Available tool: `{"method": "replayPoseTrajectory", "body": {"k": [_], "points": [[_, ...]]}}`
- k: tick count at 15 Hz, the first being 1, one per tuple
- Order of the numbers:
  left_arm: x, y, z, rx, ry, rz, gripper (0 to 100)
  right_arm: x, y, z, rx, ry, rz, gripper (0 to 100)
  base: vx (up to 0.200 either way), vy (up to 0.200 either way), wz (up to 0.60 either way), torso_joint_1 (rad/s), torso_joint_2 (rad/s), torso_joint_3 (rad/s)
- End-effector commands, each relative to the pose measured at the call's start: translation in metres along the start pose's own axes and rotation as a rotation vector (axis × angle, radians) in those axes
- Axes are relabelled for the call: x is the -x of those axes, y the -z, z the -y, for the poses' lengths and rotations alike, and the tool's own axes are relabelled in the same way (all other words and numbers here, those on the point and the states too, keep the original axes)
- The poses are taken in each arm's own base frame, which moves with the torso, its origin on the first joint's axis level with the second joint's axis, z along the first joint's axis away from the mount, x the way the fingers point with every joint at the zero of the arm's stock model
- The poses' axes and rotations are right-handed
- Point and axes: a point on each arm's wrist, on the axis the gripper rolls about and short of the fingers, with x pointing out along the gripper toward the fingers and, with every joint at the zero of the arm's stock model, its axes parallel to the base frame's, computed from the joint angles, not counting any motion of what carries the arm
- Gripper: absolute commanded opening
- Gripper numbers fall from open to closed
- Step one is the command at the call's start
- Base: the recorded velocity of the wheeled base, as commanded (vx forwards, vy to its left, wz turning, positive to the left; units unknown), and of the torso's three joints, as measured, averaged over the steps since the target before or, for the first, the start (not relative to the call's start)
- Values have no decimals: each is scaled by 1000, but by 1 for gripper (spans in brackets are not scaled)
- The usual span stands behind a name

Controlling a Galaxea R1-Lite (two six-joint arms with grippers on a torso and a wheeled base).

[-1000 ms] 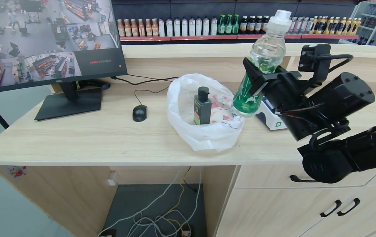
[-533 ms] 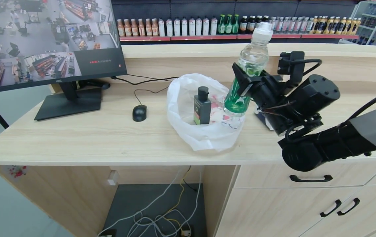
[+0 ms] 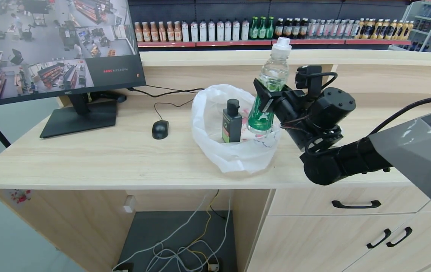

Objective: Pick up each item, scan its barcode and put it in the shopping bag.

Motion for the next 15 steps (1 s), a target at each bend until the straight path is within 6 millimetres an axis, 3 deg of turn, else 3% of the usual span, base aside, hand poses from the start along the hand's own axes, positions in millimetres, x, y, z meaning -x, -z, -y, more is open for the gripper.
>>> {"method": "replayPoseTrajectory", "body": {"k": [1,7,15], "points": [[0,0,0,0,-1,1,100,-4,13,3,3,7,-14,0,0,0,0,0,0,0],[0,0,0,-3,-1,2,100,-17,30,4,10,10,-18,0,0,0,0,0,0,0],[0,0,0,-3,-1,1,100,-14,54,17,113,18,-58,0,0,0,0,0,0,0]]}}
